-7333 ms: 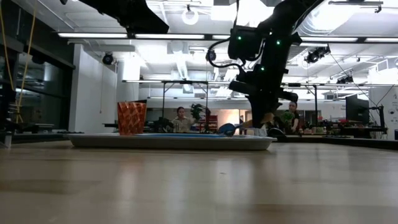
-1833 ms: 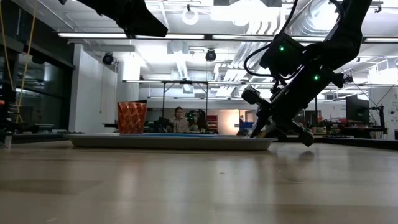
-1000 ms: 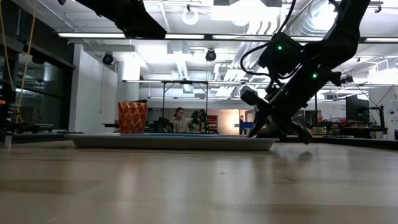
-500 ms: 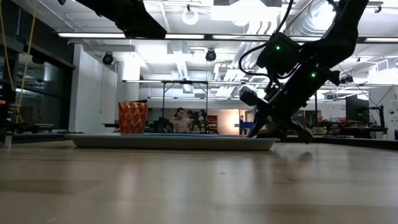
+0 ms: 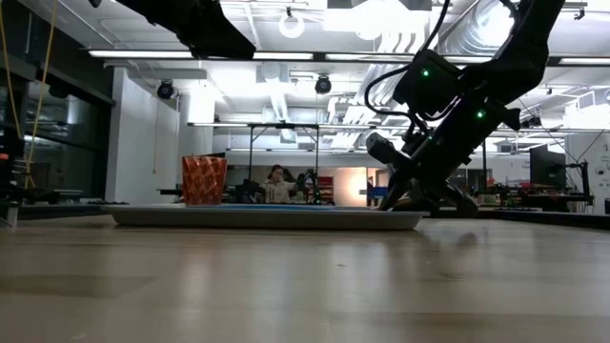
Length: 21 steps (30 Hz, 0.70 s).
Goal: Pick and place plate/cup/fork/spoon on tray
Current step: Put the yellow spoon on the gray serving tray to the right of the blue plate
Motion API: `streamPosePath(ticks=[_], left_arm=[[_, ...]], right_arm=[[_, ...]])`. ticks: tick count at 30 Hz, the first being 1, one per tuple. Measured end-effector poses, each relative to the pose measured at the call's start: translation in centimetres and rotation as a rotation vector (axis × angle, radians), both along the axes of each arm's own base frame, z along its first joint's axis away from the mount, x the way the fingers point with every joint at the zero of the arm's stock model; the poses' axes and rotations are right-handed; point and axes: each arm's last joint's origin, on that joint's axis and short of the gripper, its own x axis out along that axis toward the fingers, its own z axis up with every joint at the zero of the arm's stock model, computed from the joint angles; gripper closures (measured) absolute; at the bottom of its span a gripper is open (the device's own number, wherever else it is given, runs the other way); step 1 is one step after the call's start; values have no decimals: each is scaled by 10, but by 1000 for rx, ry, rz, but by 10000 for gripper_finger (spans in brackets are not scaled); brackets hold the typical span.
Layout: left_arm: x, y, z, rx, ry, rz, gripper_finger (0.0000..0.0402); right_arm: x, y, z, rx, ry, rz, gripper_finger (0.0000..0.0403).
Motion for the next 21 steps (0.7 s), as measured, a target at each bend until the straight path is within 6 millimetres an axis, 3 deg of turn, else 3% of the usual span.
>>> streamPosePath(ticks=[9,21], left_arm=[[0,0,0,0,0,0,287],[0,0,-1,-1,6,0,287]], right_arm=[[0,0,0,2,-7,-8,324],[-5,2,11,-9,43,89,228]])
